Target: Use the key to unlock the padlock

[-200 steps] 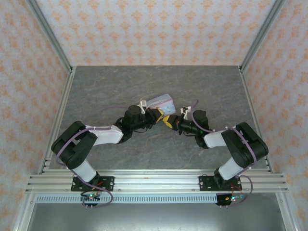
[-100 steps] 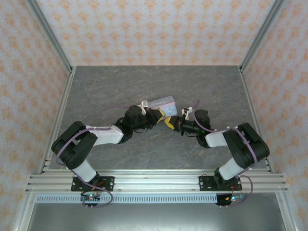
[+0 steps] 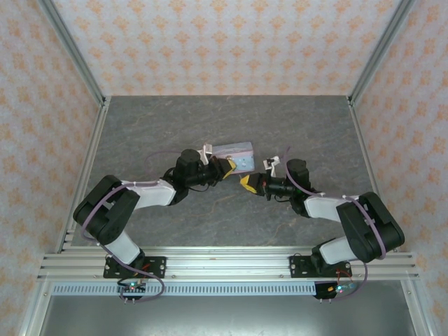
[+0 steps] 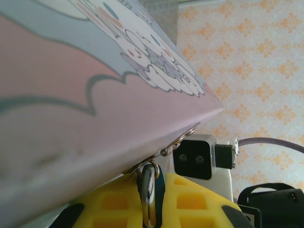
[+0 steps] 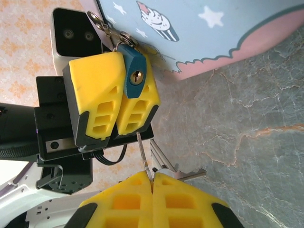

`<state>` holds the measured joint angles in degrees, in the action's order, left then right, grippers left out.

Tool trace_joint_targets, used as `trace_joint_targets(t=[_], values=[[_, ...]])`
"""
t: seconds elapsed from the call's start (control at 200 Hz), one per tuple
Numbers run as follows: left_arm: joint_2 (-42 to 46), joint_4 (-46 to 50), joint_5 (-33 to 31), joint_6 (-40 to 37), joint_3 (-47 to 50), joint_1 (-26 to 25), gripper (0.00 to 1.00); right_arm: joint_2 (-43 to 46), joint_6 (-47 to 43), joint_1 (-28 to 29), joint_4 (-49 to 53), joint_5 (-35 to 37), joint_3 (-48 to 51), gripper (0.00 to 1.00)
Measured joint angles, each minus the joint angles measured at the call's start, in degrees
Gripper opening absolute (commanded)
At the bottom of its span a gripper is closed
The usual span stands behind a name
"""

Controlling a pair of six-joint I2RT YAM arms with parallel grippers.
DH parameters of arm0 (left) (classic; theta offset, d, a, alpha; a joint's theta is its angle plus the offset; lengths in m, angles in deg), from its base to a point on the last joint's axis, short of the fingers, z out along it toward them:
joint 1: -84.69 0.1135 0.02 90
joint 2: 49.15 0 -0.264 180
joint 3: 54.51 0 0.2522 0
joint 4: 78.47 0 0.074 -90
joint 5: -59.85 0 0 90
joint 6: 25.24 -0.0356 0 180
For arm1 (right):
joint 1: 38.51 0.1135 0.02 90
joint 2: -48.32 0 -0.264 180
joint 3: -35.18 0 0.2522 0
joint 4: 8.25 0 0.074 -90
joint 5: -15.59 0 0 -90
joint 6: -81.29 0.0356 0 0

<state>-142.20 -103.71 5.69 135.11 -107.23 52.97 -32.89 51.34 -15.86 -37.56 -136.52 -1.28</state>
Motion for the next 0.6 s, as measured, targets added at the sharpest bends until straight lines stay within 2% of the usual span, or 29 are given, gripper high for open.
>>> trace_joint_targets(t=[0.265, 0.601], values=[[0.0, 1.27, 4.28, -0.46, -0.81, 1.03, 0.0, -2.45, -0.35, 0.0, 0.17, -1.46, -1.66, 0.0], [-0.02, 2.38, 5.99, -1.46, -1.49, 1.03, 0.0, -3.82, -0.33, 0.0, -0.02, -2.01, -2.73, 0.0]])
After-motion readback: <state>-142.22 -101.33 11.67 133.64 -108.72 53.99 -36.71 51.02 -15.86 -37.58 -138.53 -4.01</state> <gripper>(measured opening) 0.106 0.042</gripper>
